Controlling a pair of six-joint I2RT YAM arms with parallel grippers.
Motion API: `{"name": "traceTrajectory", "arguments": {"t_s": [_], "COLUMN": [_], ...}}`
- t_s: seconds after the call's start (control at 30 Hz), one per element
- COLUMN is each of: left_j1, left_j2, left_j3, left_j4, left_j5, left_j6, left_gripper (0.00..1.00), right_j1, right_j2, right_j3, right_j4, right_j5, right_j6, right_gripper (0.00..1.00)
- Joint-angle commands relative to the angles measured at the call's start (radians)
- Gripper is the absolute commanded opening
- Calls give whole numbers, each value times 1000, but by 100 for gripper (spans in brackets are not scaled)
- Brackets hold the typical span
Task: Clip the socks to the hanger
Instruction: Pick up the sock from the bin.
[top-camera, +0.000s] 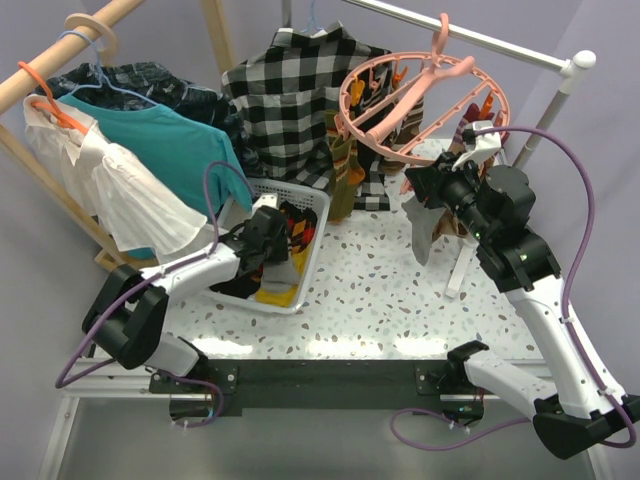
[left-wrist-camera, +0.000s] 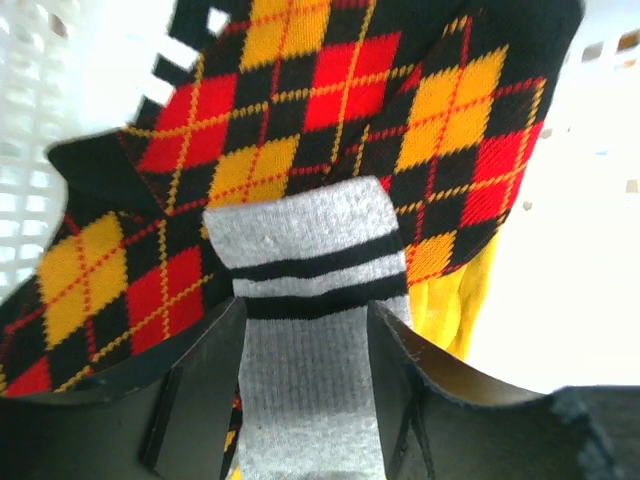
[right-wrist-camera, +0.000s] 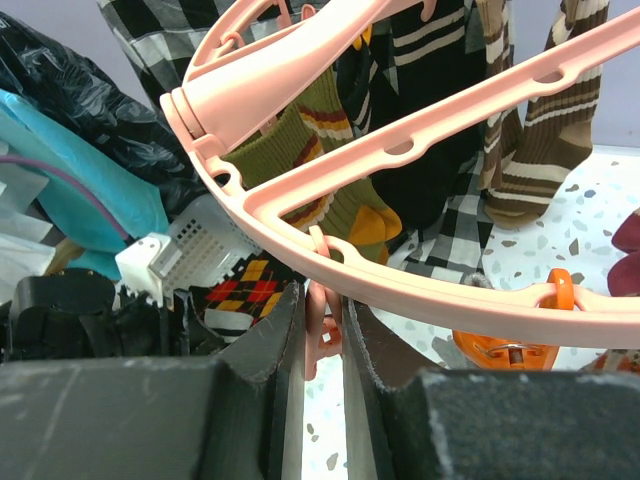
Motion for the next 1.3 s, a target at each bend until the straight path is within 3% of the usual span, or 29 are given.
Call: {"name": "traceTrajectory", "arguments": {"t_s": [0.0,0.23,0.5,0.73,1.1,1.27], "left_j1": [2,4,5,5,-3,-19], "left_j2": [15,129,252,269,20,-79], "left_j3": [123,206,227,237,230,217], "left_j4": [-68,-94,-99,-98,-111,-61], "left_j5": [-56,-105,-128,-104,-194,-204], "left_j6": [-33,-27,-36,-25,23,111], "left_gripper": [55,42,35,0,0,0], "right_j1": [3,5,3,5,3,5], "right_j2": [-18,-23,-29,-29,-24,-23], "right_j3": [9,9,7,9,17,20], "right_j4": [31,31,26,24,24,23], "right_j5": [-15,-15,-6,-1,0,0], "right_j6": [4,3,-2,-5,-8,-8], "right_gripper": [10,10,10,10,10,10]}}
